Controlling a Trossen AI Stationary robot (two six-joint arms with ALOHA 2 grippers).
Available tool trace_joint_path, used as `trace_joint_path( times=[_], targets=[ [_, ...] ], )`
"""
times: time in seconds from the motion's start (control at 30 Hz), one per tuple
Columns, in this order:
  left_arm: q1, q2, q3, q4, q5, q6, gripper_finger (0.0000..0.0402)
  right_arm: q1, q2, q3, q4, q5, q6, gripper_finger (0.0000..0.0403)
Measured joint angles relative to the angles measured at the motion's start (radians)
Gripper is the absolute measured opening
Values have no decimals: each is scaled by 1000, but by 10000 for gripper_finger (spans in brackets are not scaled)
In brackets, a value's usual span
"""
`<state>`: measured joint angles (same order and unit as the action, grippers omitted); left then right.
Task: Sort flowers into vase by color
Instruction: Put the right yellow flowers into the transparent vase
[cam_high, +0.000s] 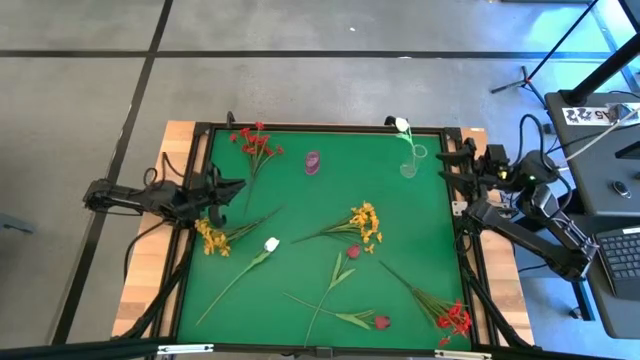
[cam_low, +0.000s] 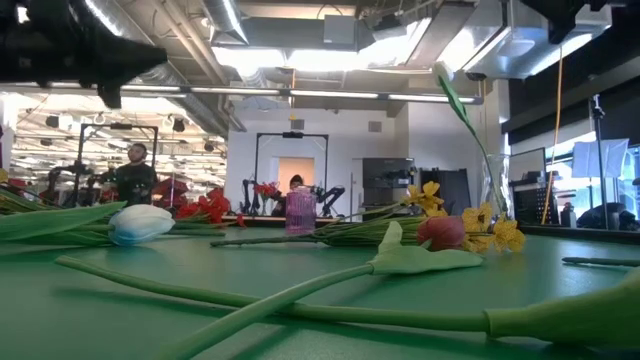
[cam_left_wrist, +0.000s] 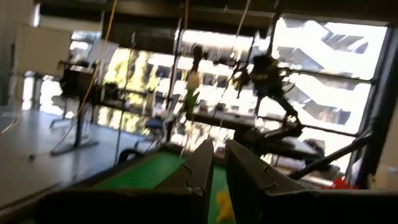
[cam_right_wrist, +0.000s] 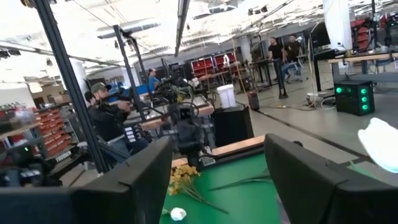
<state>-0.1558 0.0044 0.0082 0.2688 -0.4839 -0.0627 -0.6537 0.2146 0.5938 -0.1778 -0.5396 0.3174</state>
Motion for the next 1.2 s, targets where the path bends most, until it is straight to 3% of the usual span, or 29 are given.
trace_joint_path(
  times=[0.27, 0.4, 0.6, 0.77, 1.0, 1.2],
  targets=[
    [0, 48, 61, 88, 30, 124, 39, 12, 143, -18, 129, 32, -38, 255],
    [0, 140, 116, 81, 30, 126, 39, 120, 272, -18, 217, 68, -63, 255],
    [0, 368, 222, 61, 30, 121, 39, 431, 443, -18, 290, 319, -185, 255],
    [-23, 576, 284, 54, 69, 44, 39, 655, 495, -18, 310, 519, -237, 255],
    [-42, 849, 370, 57, 106, -90, 39, 851, 497, -18, 233, 730, -247, 255],
    [-40, 1056, 460, 57, 127, -112, 39, 959, 512, -17, 76, 864, -179, 255]
  ],
)
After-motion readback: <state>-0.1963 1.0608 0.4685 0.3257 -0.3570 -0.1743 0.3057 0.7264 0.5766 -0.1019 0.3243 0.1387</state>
